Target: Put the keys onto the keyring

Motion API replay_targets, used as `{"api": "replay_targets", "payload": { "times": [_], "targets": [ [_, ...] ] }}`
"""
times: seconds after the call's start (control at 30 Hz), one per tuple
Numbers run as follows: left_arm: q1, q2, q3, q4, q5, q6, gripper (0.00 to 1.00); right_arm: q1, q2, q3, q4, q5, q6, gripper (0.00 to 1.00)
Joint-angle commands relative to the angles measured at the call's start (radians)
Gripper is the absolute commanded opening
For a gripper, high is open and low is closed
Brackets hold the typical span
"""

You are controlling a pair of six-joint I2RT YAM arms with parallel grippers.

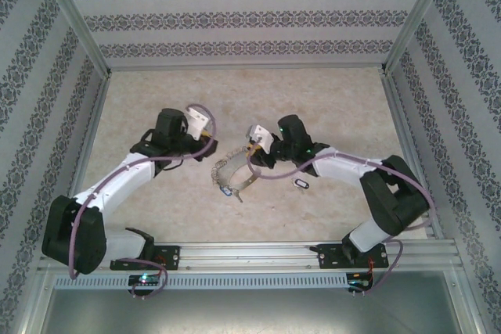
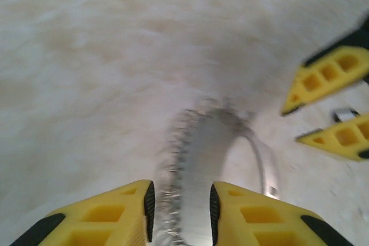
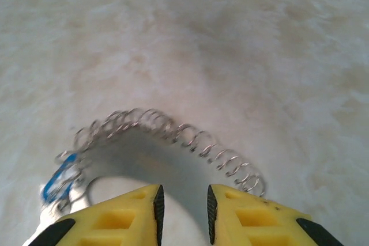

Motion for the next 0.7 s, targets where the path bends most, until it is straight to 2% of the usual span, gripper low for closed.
{"api": "replay_targets", "payload": {
  "times": [0.0, 0.13, 0.3, 0.5, 0.67],
  "targets": [
    [0.075, 0.029, 0.073, -0.164, -0.075, -0.218, 0.38, 0.057, 0.071, 0.117, -0.093, 0.157, 0.143, 0.3],
    [0.145, 0.094, 0.139, -0.295, -0.068, -0.28, 0.43, 0.083, 0.216, 0.334, -0.301, 0.225, 0.321, 0.27],
    [0.201, 0.161, 0.155, -0.33, -0.034, -0.351, 0.44, 0.085, 0.318, 0.425, -0.362, 0.249, 0.507, 0.25],
    [0.215, 0.203, 0.195, -0.368, -0.03, -0.356, 0.45, 0.086, 0.406, 0.502, -0.451, 0.161, 0.588, 0.26],
    [0.217, 0.216, 0.192, -0.375, -0.005, -0.373, 0.47, 0.099, 0.399, 0.503, -0.473, 0.124, 0.553, 0.28]
  ]
}}
